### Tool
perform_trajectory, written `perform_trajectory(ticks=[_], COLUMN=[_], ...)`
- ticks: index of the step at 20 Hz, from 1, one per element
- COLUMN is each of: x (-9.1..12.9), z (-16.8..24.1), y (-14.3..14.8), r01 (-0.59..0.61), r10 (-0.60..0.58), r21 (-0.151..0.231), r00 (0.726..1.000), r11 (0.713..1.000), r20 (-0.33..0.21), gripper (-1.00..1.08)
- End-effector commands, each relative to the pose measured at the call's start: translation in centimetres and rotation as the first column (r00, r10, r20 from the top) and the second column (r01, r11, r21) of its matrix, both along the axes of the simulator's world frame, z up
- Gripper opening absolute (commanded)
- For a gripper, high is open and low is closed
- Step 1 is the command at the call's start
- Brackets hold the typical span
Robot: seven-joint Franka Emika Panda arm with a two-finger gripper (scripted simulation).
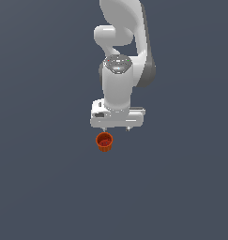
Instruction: Pick up the object and move it to a goal position.
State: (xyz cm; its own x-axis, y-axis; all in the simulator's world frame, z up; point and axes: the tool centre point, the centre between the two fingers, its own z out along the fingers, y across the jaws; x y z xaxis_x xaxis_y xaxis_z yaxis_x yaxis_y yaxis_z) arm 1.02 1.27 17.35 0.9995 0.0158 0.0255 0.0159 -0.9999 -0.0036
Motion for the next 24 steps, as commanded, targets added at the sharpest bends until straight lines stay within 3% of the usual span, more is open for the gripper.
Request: perform_trajectory(ticks=[1,12,24], x=[0.0,0.4,1.3], z=[0.0,1.8,8.2], y=[0.0,-0.3,-1.0], r01=[0.0,-0.055,-0.224], r10=[0.0,0.055,0.231], r21=[0.0,-0.016,-0.065], r00=[1.0,0.998,0.963], r11=[1.0,0.998,0.972], r20=[0.0,0.031,0.136], gripper=[0.28,0.28,0.28])
